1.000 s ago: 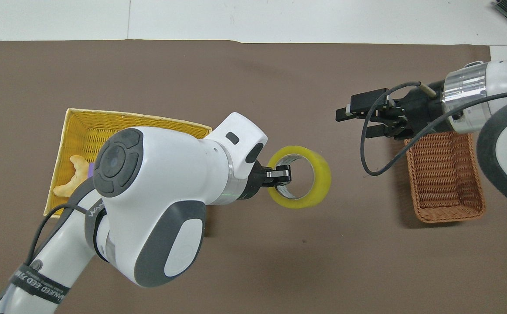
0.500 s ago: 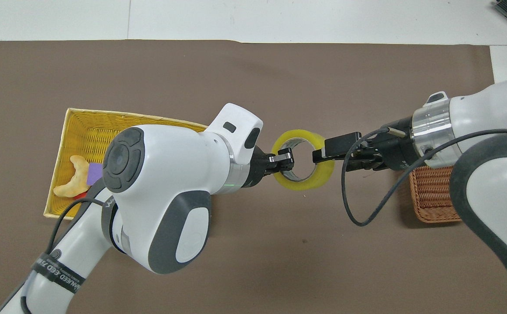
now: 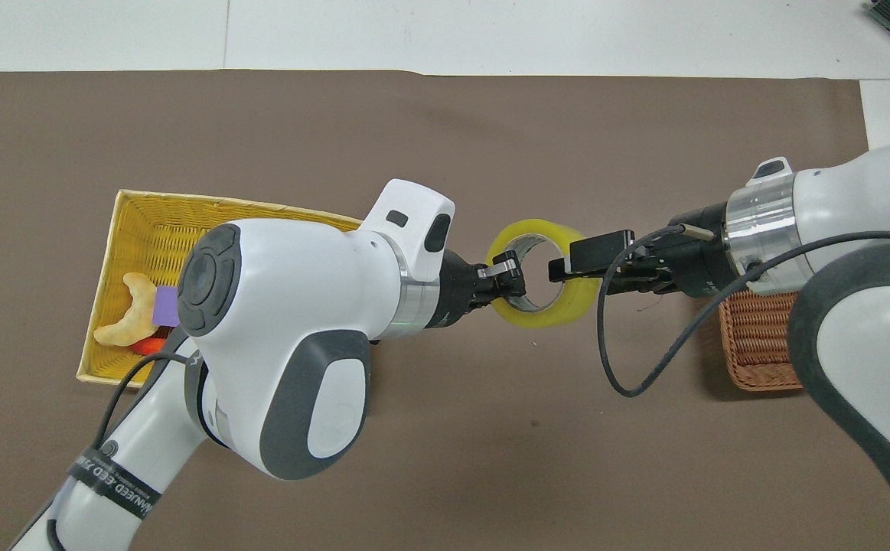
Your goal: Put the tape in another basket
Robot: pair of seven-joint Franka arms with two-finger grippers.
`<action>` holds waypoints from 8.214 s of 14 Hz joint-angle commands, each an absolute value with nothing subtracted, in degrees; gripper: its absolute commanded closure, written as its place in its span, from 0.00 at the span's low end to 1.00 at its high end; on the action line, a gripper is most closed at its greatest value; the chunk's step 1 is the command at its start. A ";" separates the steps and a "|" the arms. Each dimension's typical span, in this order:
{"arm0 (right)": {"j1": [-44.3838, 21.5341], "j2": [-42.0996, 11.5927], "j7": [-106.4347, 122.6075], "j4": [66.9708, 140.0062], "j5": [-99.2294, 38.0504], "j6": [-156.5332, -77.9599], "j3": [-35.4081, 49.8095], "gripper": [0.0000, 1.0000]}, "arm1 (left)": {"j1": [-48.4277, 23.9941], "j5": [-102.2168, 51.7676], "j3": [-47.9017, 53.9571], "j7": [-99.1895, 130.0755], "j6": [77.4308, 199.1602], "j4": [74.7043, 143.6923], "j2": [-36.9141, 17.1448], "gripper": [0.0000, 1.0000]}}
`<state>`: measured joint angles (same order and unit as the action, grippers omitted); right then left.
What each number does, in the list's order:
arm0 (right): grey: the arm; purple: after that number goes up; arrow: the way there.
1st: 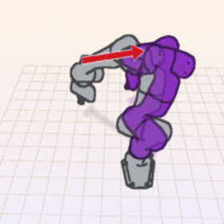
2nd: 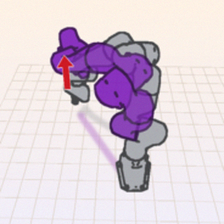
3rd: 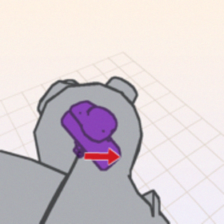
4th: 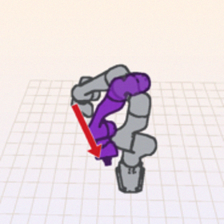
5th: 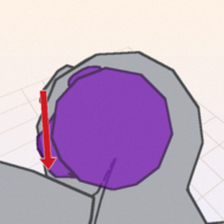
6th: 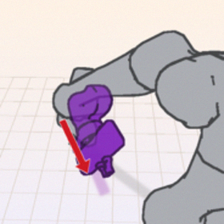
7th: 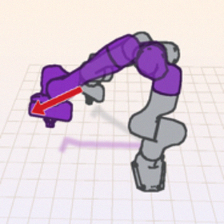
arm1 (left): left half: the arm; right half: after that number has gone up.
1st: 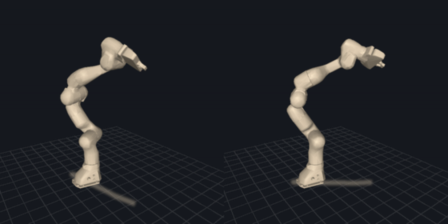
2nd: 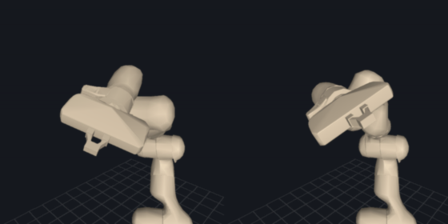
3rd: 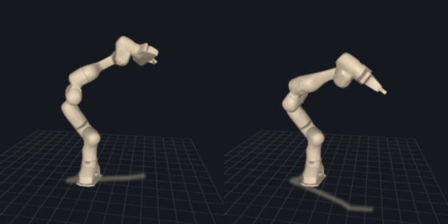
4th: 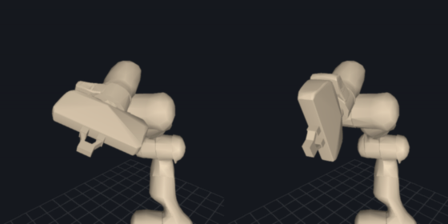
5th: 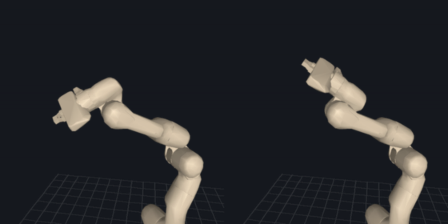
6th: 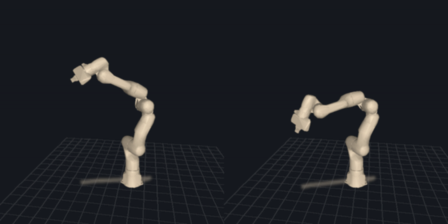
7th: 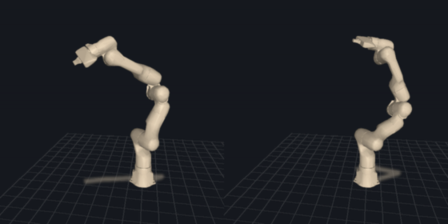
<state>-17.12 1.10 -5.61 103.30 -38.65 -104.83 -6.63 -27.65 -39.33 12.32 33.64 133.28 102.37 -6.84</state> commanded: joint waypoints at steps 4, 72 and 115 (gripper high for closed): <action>-15.74 -1.31 -6.25 100.12 -36.91 -107.49 -6.85 0.99 | -28.83 -42.01 12.30 34.98 138.16 101.60 -6.06 1.00; -1.30 -10.47 11.81 92.37 -6.88 -113.56 -6.86 0.00 | -5.80 -2.02 -5.27 -3.87 93.34 93.69 -0.44 0.00; -6.50 8.53 -4.92 95.28 2.02 -90.09 -6.42 0.00 | -5.36 -1.93 -5.19 -3.43 91.85 93.16 1.49 0.00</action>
